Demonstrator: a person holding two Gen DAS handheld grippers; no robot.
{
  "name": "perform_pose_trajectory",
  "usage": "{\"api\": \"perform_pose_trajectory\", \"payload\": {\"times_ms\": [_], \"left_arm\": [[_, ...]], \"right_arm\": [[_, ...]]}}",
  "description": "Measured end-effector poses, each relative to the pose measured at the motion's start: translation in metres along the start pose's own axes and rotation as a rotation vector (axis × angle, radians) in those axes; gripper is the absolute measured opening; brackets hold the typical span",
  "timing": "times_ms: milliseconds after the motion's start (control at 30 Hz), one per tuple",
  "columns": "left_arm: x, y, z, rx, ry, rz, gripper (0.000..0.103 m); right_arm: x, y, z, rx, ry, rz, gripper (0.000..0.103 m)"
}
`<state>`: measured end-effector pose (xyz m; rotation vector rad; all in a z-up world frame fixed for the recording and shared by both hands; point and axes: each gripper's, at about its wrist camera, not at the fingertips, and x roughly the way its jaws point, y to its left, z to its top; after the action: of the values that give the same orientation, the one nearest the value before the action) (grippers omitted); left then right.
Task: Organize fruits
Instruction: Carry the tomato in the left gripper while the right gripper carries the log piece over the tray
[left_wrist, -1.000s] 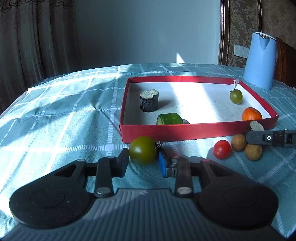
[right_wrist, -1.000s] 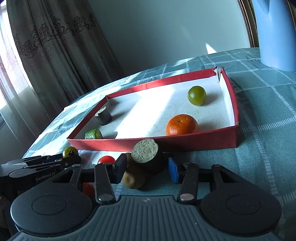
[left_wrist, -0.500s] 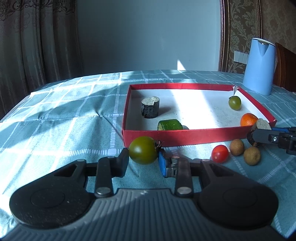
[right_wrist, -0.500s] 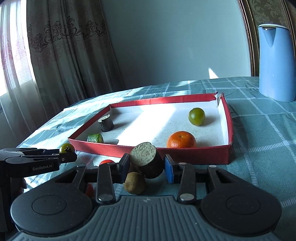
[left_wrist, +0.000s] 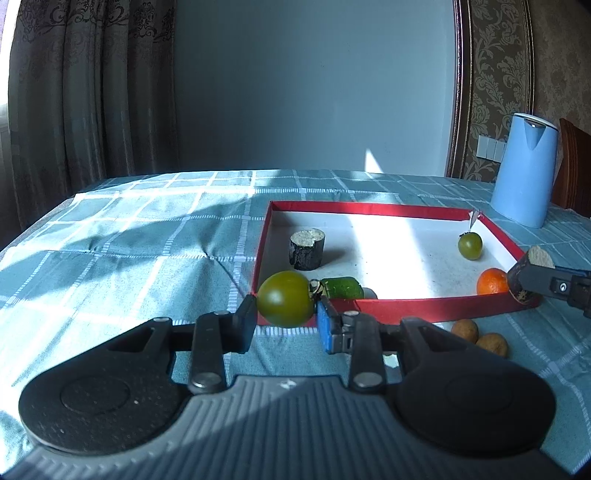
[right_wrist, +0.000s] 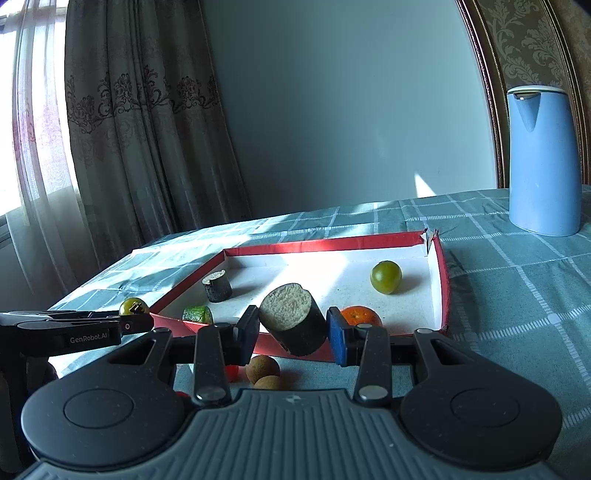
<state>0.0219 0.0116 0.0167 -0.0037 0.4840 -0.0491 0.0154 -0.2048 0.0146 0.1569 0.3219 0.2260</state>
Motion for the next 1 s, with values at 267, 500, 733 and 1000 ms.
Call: {"api": "perform_pose_trajectory", "payload": {"times_ms": [267,500,733,1000], "left_arm": [[0.001,-0.008,0.003,0.016,0.000,0.007,0.031],[0.009,-0.019,0.012,0.026,0.005,-0.002,0.031],[0.024,-0.034,0.025,0.045,0.001,-0.009,0.031],[0.046,-0.051,0.037,0.052,0.009,-0.009,0.031]], "right_arm": [[0.005,0.001,0.010,-0.043,-0.019,-0.022,0.039],[0.022,0.002,0.024,-0.088,-0.020,-0.049,0.039],[0.036,-0.005,0.035,-0.096,-0.025,-0.081,0.039],[0.064,-0.018,0.044,-0.089,0.015,-0.101,0.039]]}}
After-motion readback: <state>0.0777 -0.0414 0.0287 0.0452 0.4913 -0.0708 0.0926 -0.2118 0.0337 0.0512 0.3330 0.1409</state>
